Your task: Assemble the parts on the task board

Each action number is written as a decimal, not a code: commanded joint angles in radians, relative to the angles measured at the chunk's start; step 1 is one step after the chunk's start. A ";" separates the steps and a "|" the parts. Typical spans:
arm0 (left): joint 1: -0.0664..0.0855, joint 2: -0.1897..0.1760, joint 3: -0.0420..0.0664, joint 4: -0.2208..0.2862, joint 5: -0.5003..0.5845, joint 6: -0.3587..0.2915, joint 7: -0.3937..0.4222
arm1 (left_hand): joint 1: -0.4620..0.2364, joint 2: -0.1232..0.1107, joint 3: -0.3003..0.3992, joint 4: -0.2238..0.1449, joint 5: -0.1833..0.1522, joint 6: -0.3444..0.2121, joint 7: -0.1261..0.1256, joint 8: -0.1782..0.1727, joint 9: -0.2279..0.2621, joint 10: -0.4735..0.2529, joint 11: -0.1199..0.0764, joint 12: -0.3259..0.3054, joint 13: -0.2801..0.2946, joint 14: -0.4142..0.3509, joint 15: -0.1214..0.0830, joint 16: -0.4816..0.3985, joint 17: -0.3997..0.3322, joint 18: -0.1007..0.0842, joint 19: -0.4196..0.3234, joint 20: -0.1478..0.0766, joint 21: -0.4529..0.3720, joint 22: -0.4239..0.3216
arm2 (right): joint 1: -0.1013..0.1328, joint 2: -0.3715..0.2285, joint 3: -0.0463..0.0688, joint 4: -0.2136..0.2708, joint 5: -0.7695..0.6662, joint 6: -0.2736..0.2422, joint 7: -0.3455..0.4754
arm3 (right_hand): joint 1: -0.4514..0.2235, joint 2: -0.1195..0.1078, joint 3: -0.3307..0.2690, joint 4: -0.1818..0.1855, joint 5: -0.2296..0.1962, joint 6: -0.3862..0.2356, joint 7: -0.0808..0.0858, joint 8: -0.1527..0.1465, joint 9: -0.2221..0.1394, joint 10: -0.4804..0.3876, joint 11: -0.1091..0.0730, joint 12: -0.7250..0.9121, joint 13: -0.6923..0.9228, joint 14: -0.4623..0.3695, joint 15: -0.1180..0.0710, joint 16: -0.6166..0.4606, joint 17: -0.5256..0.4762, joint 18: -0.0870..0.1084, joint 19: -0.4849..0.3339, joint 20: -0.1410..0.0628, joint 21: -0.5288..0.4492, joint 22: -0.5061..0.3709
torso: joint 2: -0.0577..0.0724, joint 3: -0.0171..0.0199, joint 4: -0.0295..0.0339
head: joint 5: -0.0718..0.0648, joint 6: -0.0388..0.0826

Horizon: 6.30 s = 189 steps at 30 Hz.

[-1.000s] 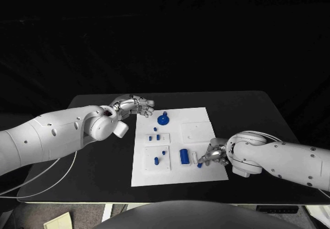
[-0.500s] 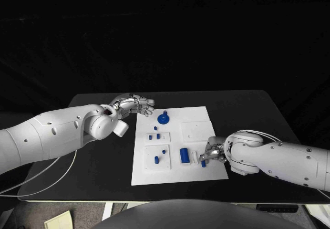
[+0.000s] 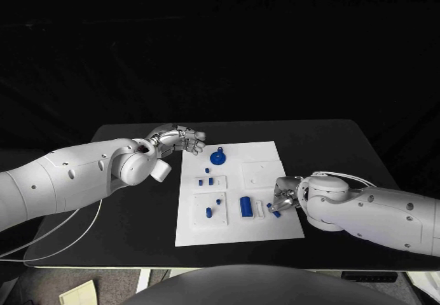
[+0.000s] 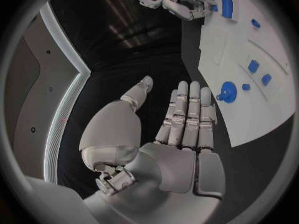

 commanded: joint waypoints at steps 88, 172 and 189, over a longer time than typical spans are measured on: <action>0.002 0.001 0.001 0.004 -0.018 0.021 -0.003 | 0.004 0.007 -0.001 -0.001 -0.001 -0.008 -0.001 0.001 -0.002 -0.006 0.000 0.003 -0.002 0.003 0.005 -0.008 0.005 0.009 -0.001 0.005 -0.008 0.005 | 0.008 -0.013 0.000 0.000 0.355 -0.077 0.040 | 0.016 0.034 0.076 0.002 -0.004 0.004 0.023 -0.048 -0.062 -0.025 0.016 -0.024 -0.027 -0.003 0.015 -0.003 0.000 0.044 -0.012 0.027 0.007 -0.002 | 0.000 0.0000 0.0008 | 0.001 -0.003; 0.004 -0.004 0.001 0.007 -0.023 0.029 -0.010 | 0.005 0.006 -0.002 -0.001 -0.001 -0.009 -0.001 0.002 -0.002 -0.007 0.000 0.003 -0.003 0.002 0.005 -0.012 0.008 0.009 -0.002 0.006 -0.011 0.008 | 0.009 -0.052 -0.001 0.028 0.434 -0.005 0.176 | -0.024 -0.070 -0.112 0.015 -0.005 -0.020 0.028 -0.055 -0.071 -0.055 0.020 -0.033 -0.025 -0.016 0.010 -0.011 0.003 0.044 -0.021 0.002 -0.004 -0.013 | 0.000 0.0012 -0.0011 | 0.006 -0.005; 0.004 -0.003 0.001 0.007 -0.023 0.030 -0.010 | 0.005 0.006 -0.002 -0.001 -0.001 -0.009 -0.001 0.002 -0.002 -0.007 0.000 0.003 -0.003 0.003 0.005 -0.012 0.009 0.009 -0.002 0.006 -0.012 0.009 | 0.007 -0.056 -0.001 0.027 0.408 0.012 0.169 | 0.011 -0.038 -0.122 -0.003 -0.005 -0.018 0.027 -0.052 -0.071 -0.053 0.019 -0.032 -0.025 -0.016 0.008 -0.011 0.005 0.044 -0.022 0.000 -0.005 -0.014 | 0.001 0.0011 -0.0005 | 0.004 -0.005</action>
